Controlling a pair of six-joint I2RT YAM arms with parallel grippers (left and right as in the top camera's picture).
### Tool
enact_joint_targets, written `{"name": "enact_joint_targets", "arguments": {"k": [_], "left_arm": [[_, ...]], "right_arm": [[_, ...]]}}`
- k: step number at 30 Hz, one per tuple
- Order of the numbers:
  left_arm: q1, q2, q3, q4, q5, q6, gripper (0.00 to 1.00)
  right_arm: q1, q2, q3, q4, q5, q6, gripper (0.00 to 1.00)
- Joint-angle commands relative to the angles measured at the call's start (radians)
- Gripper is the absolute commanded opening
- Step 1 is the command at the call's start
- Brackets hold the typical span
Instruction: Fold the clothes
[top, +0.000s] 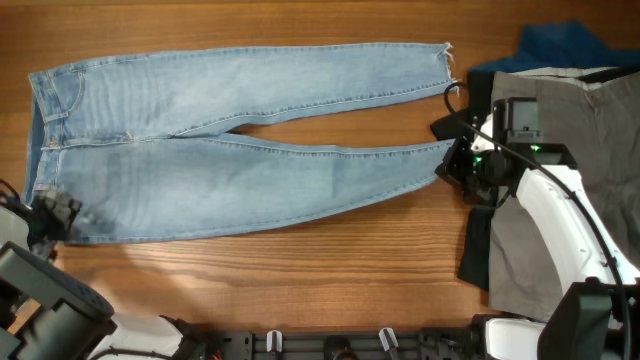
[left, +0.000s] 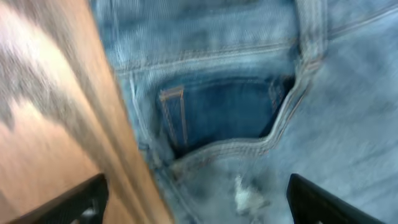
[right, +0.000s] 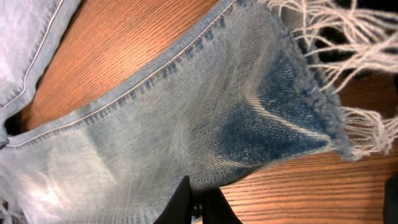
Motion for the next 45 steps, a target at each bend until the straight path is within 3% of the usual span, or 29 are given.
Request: {"name": "enact_joint_targets", "arguments": {"k": [1,5,7,10,12,14,18,23,28,34,36,39,45], "left_arm": [[0.003,0.02,-0.016,-0.019,0.012,0.003,0.78],[0.005,0.094,-0.038,0.031,0.008,0.004,0.62],[0.005,0.126,-0.042,0.056,0.008,0.003,0.49],[0.005,0.164,-0.05,0.117,0.009,0.003,0.49],[0.005,0.18,-0.05,0.117,0.008,0.004,0.31],[0.005,0.181,-0.05,0.101,0.008,0.011,0.04],[0.005,0.15,-0.013,-0.005,0.008,0.011,0.04],[0.005,-0.039,0.269,-0.398,-0.22,-0.067,0.04],[0.005,-0.238,0.393,-0.505,-0.387,-0.083,0.04],[0.001,-0.365,0.393,-0.435,-0.429,-0.075,0.04],[-0.021,-0.336,0.392,-0.45,-0.375,-0.047,0.04],[-0.076,-0.27,0.391,-0.462,-0.373,-0.045,0.04],[-0.153,-0.091,0.391,-0.385,-0.374,-0.032,0.04]], "right_arm": [[0.002,-0.014,0.024,0.014,0.029,0.019,0.04],[0.002,-0.014,0.024,0.017,0.029,0.019,0.04],[0.002,-0.014,0.024,0.017,0.029,0.019,0.04],[0.002,-0.014,0.024,0.017,0.029,0.034,0.04],[0.002,-0.014,0.025,0.021,0.029,0.034,0.04],[0.002,-0.016,0.04,0.018,0.029,0.033,0.04],[0.002,-0.026,0.152,-0.088,0.03,0.033,0.04],[0.002,-0.043,0.502,-0.37,0.061,0.056,0.04],[0.002,-0.043,0.856,-0.552,0.146,0.089,0.04],[0.002,0.059,0.897,-0.489,0.209,0.153,0.04],[0.004,0.148,0.897,-0.457,0.201,0.152,0.04],[0.006,0.291,0.897,-0.315,0.096,0.034,0.05],[0.008,0.423,0.897,-0.197,0.095,0.034,0.04]]}}
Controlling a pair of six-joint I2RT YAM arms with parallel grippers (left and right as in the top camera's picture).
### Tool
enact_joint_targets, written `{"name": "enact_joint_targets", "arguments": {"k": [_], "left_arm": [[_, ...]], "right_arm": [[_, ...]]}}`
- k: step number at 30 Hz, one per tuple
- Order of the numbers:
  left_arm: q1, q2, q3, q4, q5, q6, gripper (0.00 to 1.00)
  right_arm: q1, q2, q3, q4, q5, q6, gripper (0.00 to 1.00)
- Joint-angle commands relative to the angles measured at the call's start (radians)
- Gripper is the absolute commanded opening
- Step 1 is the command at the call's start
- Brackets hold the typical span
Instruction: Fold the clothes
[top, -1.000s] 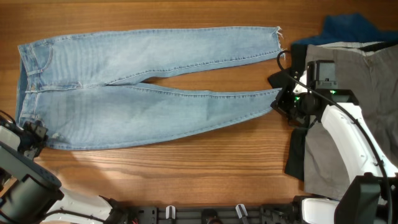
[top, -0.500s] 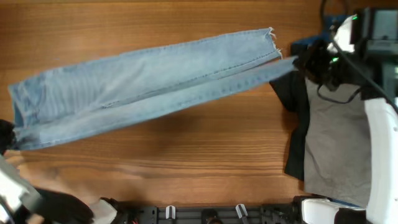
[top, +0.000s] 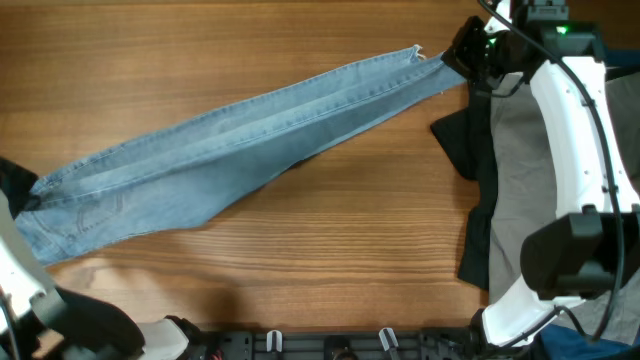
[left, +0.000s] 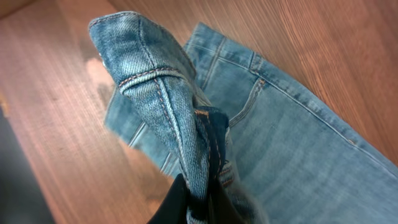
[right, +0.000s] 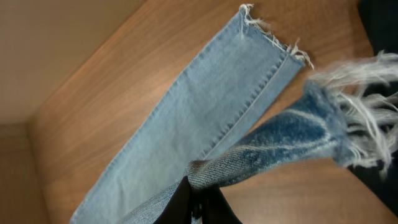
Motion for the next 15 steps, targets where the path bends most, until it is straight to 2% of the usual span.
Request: {"name": "enact_joint_targets", "arguments": {"k": [1,5,9,15], "left_arm": [[-0.004,0.093,0.019,0.007,-0.089,0.032,0.04],[0.019,0.194,0.018,-0.105,-0.153,-0.003,0.04],[0.026,0.23,0.018,-0.064,-0.153,-0.002,0.04],[0.033,0.238,0.018,-0.026,-0.165,-0.001,0.13]], "right_arm": [[-0.024,0.034,0.021,0.058,0.085,-0.023,0.04],[-0.013,0.049,0.021,0.069,0.087,-0.024,0.05],[0.013,0.074,0.021,0.095,0.105,-0.023,0.06],[0.024,0.126,0.021,0.128,0.137,0.005,0.07]]}}
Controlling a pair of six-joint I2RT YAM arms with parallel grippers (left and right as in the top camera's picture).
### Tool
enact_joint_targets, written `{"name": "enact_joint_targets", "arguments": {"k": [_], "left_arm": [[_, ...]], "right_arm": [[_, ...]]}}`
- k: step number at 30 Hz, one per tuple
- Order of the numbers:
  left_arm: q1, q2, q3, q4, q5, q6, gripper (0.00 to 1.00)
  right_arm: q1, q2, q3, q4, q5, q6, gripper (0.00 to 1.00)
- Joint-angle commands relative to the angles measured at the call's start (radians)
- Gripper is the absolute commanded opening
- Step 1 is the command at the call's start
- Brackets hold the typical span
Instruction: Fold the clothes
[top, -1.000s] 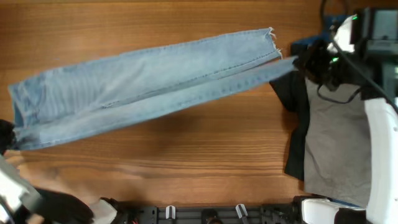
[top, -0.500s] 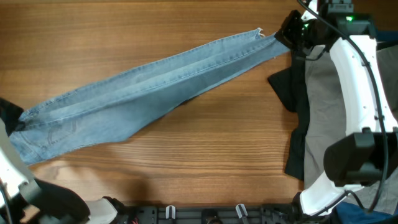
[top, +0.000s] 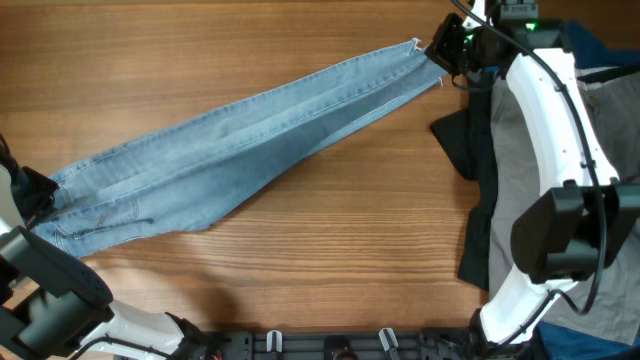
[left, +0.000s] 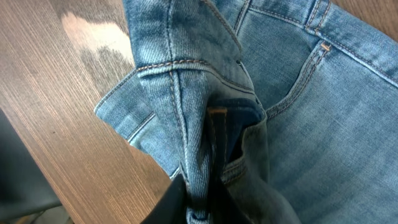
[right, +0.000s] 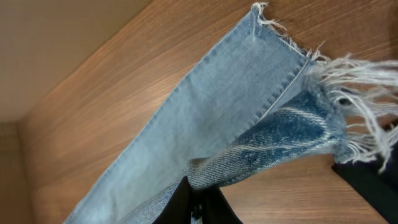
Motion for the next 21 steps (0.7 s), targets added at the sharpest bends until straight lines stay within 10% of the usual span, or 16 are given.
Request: {"name": "enact_joint_targets", "arguments": {"k": [1,4,5,7,8,14,21], "left_arm": [[0.037,0.01,0.013,0.014,-0.113,-0.003,0.15],[0.039,0.01,0.013,0.019,-0.103,-0.004,0.18],[0.039,0.01,0.013,0.022,-0.096,-0.004,0.19],[0.037,0.01,0.013,0.026,-0.07,-0.004,0.27],[0.037,0.01,0.013,0.026,-0.055,-0.004,0.31],[0.037,0.01,0.013,0.026,-0.04,0.004,0.44],[0.042,0.025,0.013,0.076,-0.04,0.004,0.3]], "right_arm": [[-0.021,0.056,0.021,0.026,0.116,0.012,0.09],[-0.014,0.132,0.021,0.141,0.064,-0.048,0.17],[-0.007,0.153,0.021,0.18,0.055,-0.047,0.28],[0.017,0.198,0.021,0.262,0.028,-0.048,0.81],[0.024,0.199,0.021,0.271,0.033,-0.049,0.85],[0.018,0.197,0.021,0.129,0.097,-0.232,0.78],[0.018,0.199,-0.045,0.109,0.127,-0.23,0.67]]}}
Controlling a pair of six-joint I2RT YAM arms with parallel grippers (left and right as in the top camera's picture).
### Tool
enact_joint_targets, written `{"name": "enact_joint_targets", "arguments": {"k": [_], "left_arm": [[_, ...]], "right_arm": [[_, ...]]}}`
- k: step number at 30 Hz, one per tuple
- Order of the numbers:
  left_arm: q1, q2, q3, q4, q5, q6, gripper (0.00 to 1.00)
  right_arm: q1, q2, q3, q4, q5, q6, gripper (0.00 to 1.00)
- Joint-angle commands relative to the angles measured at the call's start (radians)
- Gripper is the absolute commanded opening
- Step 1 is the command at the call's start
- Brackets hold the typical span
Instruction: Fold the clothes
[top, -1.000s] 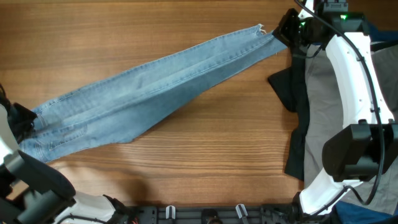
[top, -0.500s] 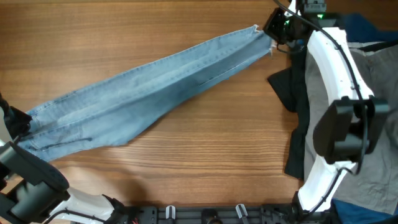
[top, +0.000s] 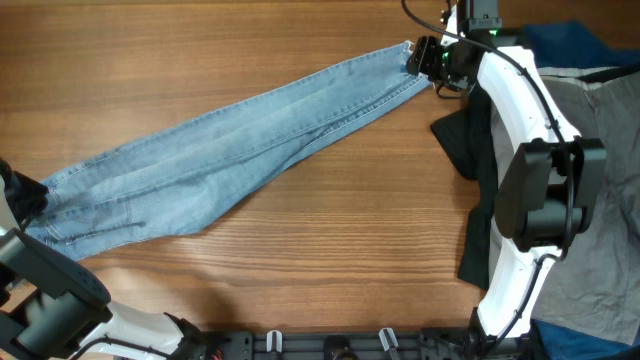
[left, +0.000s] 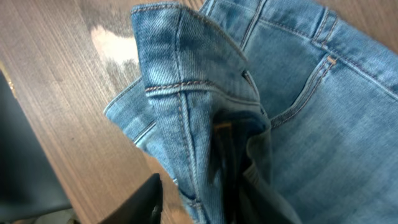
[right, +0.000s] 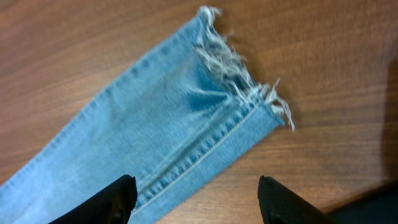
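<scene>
Light blue jeans (top: 230, 130) lie folded lengthwise, one leg on the other, running diagonally across the wooden table (top: 300, 250) from the waist at lower left to the frayed hems (right: 236, 87) at upper right. My right gripper (top: 425, 58) hovers open just above the hems, its fingertips (right: 121, 196) wide apart and holding nothing. My left gripper (top: 22, 195) is at the table's left edge, by the waist. There the bunched waistband (left: 180, 93) stands up between its parted jaws, and one finger (left: 149, 199) is clear of the cloth.
A pile of other clothes fills the right side: a grey garment (top: 600, 150), a black one (top: 465, 135) reaching toward the hems, and a dark blue one (top: 560, 40) at the back. The table's left edge (left: 37, 155) runs right beside the waistband.
My right gripper has opened and let go of the frayed hem, which now lies flat on the other leg's hem. My left jaws have parted around the waistband.
The jeans lay spread flat with legs apart, my right gripper shut on the near leg's hem and my left open at the waist pocket. Then both were shut, waist and hem lifted, one leg over the other. Now both are open and the jeans lie folded lengthwise.
</scene>
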Motion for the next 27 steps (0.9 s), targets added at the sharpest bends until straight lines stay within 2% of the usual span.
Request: {"name": "enact_joint_targets", "arguments": {"k": [1,2,5,6,7,8,9,15,18,21,22,23,25,26,27], "left_arm": [[0.009,0.033,0.013,0.068,0.0,0.0,0.22],[0.009,0.039,0.013,0.077,0.0,0.001,0.04],[0.009,0.038,0.013,0.04,0.007,0.0,0.04],[0.009,0.038,0.013,0.03,0.007,0.0,0.18],[0.009,0.038,0.013,0.039,0.006,0.0,0.65],[0.009,0.038,0.013,0.061,0.008,0.0,0.9],[0.009,0.038,0.013,0.092,0.016,0.001,1.0],[0.008,-0.058,0.054,0.026,0.018,0.005,0.98],[0.027,-0.113,0.054,-0.005,0.018,0.004,0.72],[0.061,-0.107,0.052,0.078,0.054,0.024,0.64],[0.071,-0.101,0.046,0.115,0.114,0.065,0.65],[0.079,-0.091,0.037,0.163,0.201,0.115,0.73],[0.084,-0.065,0.006,0.24,0.266,0.159,0.94],[0.084,-0.048,-0.006,0.266,0.267,0.163,0.98],[0.084,-0.023,-0.019,0.28,0.271,0.163,0.97]], "right_arm": [[-0.002,0.01,-0.014,-0.004,0.021,-0.019,0.67],[-0.002,0.01,-0.014,-0.004,0.021,-0.019,0.67],[-0.002,0.01,-0.014,-0.002,0.021,-0.018,0.67],[-0.002,0.01,-0.014,0.0,0.021,-0.018,0.67],[-0.002,0.01,-0.014,0.0,0.021,-0.018,0.67],[-0.002,0.01,-0.014,0.0,0.021,-0.018,0.67],[-0.001,0.01,-0.014,0.001,0.021,-0.019,0.68],[-0.002,0.01,-0.014,-0.01,0.021,-0.019,0.73],[-0.002,0.01,-0.014,-0.015,0.021,-0.019,0.74],[-0.002,0.01,-0.014,-0.016,0.021,-0.019,0.74],[-0.002,0.01,-0.014,-0.016,0.021,-0.019,0.74],[-0.002,0.01,-0.014,-0.017,0.021,-0.019,0.74],[-0.001,0.01,-0.014,-0.019,0.021,-0.019,0.74],[-0.002,0.01,-0.014,-0.023,0.021,-0.019,0.74],[-0.002,0.01,-0.014,-0.029,0.021,-0.019,0.74]]}}
